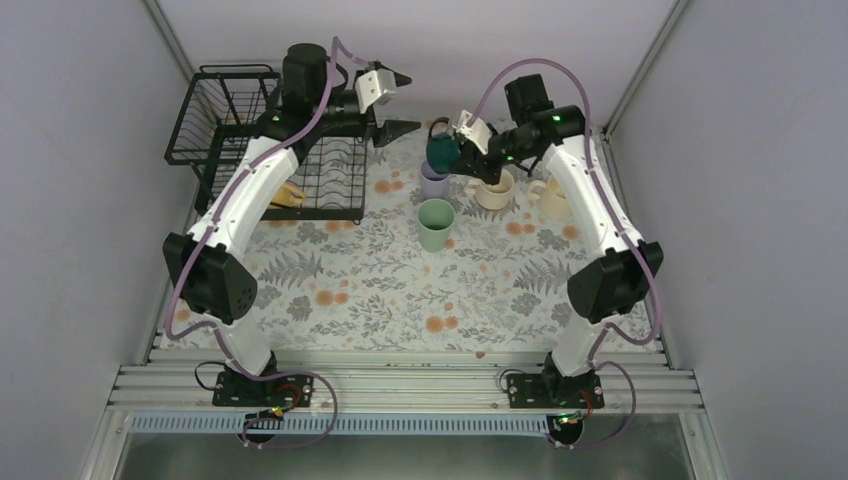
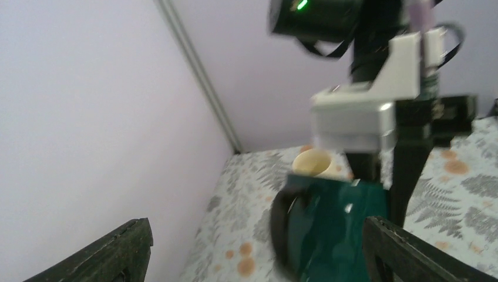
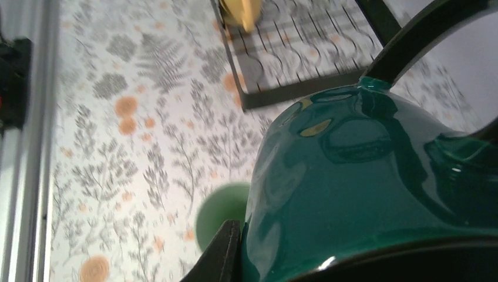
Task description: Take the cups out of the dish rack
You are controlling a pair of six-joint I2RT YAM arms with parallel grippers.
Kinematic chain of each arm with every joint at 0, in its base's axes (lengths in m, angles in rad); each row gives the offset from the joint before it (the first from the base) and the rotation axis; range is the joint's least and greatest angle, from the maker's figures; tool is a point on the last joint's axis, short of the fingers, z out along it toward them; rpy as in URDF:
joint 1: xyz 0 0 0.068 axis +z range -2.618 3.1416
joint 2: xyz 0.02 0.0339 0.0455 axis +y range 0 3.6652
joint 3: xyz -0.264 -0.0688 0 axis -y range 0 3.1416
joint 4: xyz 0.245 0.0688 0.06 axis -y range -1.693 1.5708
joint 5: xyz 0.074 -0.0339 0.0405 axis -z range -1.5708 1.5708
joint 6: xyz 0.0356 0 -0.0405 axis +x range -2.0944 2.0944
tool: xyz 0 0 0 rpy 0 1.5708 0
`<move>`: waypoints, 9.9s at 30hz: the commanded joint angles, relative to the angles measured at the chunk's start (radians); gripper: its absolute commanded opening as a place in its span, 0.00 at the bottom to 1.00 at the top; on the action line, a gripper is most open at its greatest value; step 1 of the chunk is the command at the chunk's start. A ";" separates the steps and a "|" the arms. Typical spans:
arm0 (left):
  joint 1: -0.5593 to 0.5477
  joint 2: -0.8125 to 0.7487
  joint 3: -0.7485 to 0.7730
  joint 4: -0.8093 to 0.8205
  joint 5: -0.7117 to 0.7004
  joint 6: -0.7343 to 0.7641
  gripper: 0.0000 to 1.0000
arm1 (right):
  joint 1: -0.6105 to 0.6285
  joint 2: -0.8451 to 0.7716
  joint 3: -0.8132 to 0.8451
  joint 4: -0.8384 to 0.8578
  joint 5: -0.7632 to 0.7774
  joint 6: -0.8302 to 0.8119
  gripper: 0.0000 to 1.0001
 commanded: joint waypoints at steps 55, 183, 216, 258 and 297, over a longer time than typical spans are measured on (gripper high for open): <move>0.245 0.148 -0.242 -0.677 -0.980 1.132 0.80 | -0.042 0.073 -0.559 0.120 0.632 0.118 0.04; 0.002 0.061 0.390 -0.492 0.042 0.439 0.02 | -0.038 -0.341 -0.388 0.450 -0.255 0.130 1.00; -0.049 -0.052 -0.059 0.170 0.165 0.219 0.02 | -0.040 -0.379 -0.450 0.672 -0.274 0.254 1.00; -0.042 -0.094 -0.224 0.573 0.202 -0.065 0.02 | -0.035 -0.244 -0.374 0.557 -0.379 0.221 0.81; -0.029 -0.231 -0.180 -0.048 -0.333 0.478 1.00 | -0.110 -0.267 -0.140 0.060 0.456 0.171 0.03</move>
